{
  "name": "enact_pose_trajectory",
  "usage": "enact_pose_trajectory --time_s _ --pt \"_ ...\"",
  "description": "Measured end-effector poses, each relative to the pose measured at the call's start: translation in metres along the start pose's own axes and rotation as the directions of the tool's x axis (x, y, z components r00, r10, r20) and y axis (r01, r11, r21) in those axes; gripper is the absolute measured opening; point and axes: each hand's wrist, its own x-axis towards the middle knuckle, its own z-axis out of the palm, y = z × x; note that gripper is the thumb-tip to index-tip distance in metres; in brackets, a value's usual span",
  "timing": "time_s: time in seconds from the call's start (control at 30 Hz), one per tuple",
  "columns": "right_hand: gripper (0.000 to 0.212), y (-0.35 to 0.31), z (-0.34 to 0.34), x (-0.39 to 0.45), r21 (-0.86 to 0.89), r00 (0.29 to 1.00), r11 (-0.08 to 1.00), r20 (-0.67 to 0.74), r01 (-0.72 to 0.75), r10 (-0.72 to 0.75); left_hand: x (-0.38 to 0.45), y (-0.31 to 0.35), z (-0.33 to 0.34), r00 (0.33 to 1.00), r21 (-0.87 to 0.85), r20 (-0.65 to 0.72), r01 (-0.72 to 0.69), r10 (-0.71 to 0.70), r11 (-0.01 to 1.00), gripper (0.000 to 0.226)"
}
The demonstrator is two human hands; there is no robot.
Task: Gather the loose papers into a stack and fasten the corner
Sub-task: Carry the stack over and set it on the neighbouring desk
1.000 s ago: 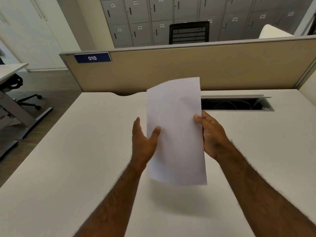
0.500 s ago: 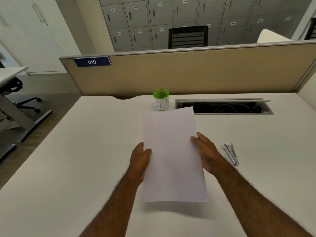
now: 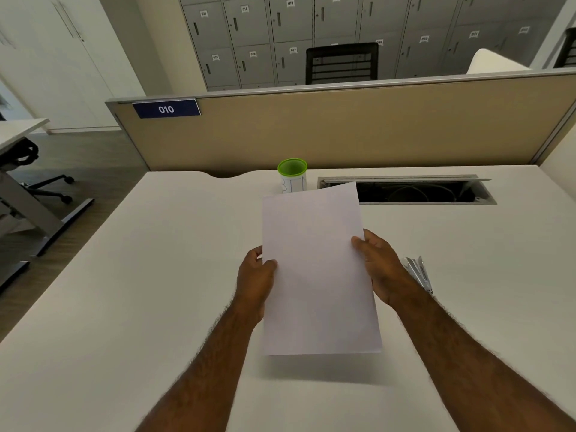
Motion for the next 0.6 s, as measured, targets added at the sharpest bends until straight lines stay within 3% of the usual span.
enact_pose_trajectory --time_s 0.13,0.23,0.37,0.43,0.5,0.6 --pt "0.021 -0.015 0.004 -0.005 -0.048 0.996 0.995 -0.037 0.085 -0.087 -0.01 0.004 0.008 0.984 0.234 0.034 -0.179 0.176 0.956 0.059" --pt "0.025 -0.028 0.007 -0.012 -0.149 0.976 0.972 -0.095 0.183 -0.198 -0.021 0.013 0.017 0.936 0.39 0.13 -0.351 0.327 0.851 0.057" --pt "0.022 -0.045 0.01 -0.023 -0.198 0.955 0.942 -0.068 0.27 -0.288 -0.028 0.024 0.026 0.898 0.562 0.148 -0.42 0.413 0.713 0.062" --pt "0.021 -0.049 0.014 -0.027 -0.28 0.938 0.905 -0.036 0.321 -0.344 -0.035 0.032 0.032 0.872 0.521 0.194 -0.48 0.45 0.706 0.062" --pt "0.03 -0.052 0.019 -0.03 -0.388 0.909 0.839 -0.003 0.382 -0.416 -0.046 0.044 0.039 0.879 0.35 0.269 -0.469 0.393 0.811 0.062" --pt "0.036 -0.053 0.027 -0.035 -0.479 0.866 0.743 0.08 0.467 -0.493 -0.055 0.054 0.048 0.891 0.005 0.386 -0.262 0.24 0.965 0.077"
